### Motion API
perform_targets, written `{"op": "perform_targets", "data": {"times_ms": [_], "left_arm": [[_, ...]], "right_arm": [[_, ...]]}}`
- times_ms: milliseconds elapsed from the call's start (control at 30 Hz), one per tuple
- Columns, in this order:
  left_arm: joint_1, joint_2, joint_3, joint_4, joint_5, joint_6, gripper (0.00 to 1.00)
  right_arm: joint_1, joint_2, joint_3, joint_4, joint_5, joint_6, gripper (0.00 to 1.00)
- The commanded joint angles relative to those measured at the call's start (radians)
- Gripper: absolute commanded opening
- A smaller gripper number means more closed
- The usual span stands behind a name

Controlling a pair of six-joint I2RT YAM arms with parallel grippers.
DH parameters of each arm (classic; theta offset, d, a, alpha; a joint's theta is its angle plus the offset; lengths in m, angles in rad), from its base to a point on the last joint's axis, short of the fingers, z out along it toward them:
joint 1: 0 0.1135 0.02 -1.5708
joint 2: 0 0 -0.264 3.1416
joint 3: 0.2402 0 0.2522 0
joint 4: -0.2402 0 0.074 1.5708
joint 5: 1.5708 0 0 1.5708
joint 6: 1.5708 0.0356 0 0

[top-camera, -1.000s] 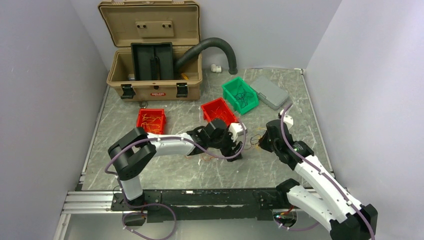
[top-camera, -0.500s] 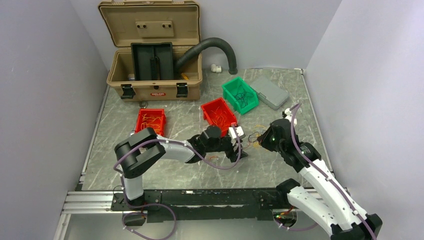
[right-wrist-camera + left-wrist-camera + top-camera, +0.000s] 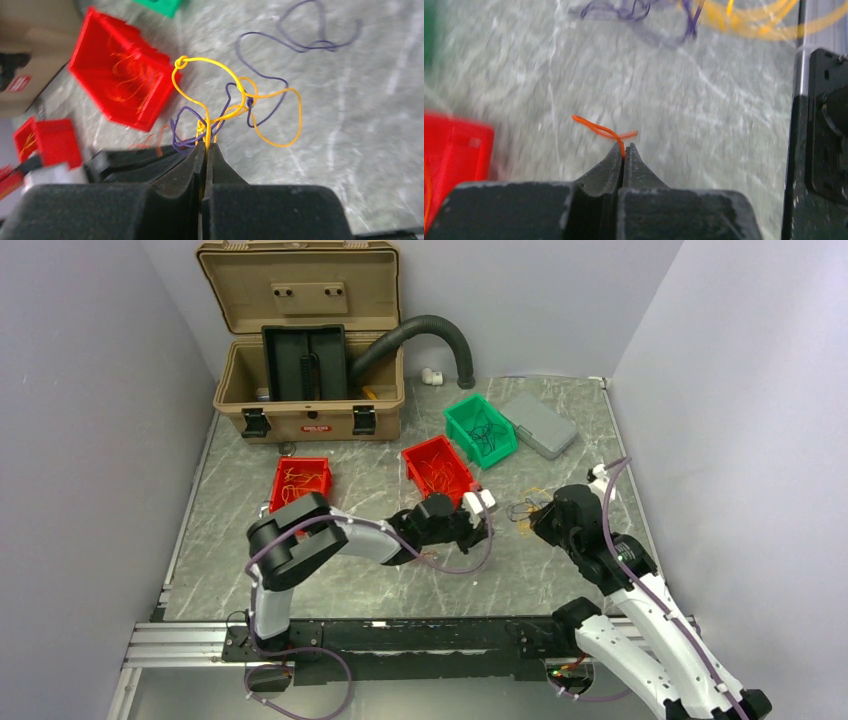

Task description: Untangle the cables

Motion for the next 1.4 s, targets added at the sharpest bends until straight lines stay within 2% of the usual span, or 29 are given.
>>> {"op": "perform_targets", "data": {"times_ms": [0, 100, 233, 267, 300, 367, 400, 533, 700, 767, 800, 1000, 1133, 1267, 1367], "left_arm": [[0.025, -0.193, -0.16, 0.004, -0.121, -0.078, 0.0], [0.078, -0.304, -0.241, -0.093, -0.125, -0.133, 0.0], [0.133, -0.396, -0.258, -0.255, -0.093, -0.177, 0.0], [0.134, -0.407, -0.241, -0.31, -0.092, -0.179, 0.0], [0.135, -0.414, -0.208, -0.384, -0.094, -0.179, 0.07], [0.136, -0.422, -0.119, -0.582, -0.123, -0.183, 0.35], [0.135, -0.432, -0.098, -0.636, -0.152, -0.196, 0.43], [0.153, -0.498, -0.071, -0.82, -0.263, -0.264, 0.6], [0.215, -0.608, -0.12, -0.911, -0.279, -0.338, 0.74], [0.251, -0.662, -0.15, -0.935, -0.269, -0.369, 0.89], [0.27, -0.686, -0.166, -0.941, -0.258, -0.383, 0.92], [0.399, -0.797, -0.248, -0.99, -0.135, -0.462, 0.98], [0.505, -0.868, -0.338, -0.951, -0.019, -0.486, 0.99], [0.612, -0.888, -0.421, -0.889, 0.114, -0.511, 0.99], [0.633, -0.909, -0.44, -0.88, 0.15, -0.516, 0.98]], "right_arm": [[-0.005, 0.0, 0.039, -0.19, 0.26, 0.149, 0.03], [-0.007, 0.022, 0.014, -0.225, 0.309, 0.184, 0.02], [-0.006, 0.038, -0.056, -0.136, 0.245, 0.138, 0.02], [-0.008, 0.042, -0.075, -0.093, 0.209, 0.099, 0.08], [-0.008, 0.048, -0.096, -0.037, 0.155, 0.047, 0.26], [-0.008, 0.072, -0.118, 0.059, 0.033, -0.066, 0.69], [-0.008, 0.086, -0.125, 0.098, -0.037, -0.118, 0.79], [-0.003, 0.133, -0.147, 0.248, -0.236, -0.265, 0.9], [0.012, 0.167, -0.187, 0.412, -0.385, -0.329, 0.94], [0.02, 0.2, -0.197, 0.471, -0.425, -0.334, 0.96], [0.028, 0.223, -0.2, 0.503, -0.441, -0.342, 0.98], [0.138, 0.453, -0.115, 0.561, -0.372, -0.363, 1.0], [0.212, 0.595, -0.087, 0.631, -0.305, -0.304, 1.0], [0.217, 0.698, -0.094, 0.772, -0.342, -0.241, 1.0], [0.235, 0.8, -0.056, 0.83, -0.378, -0.223, 1.0]]}}
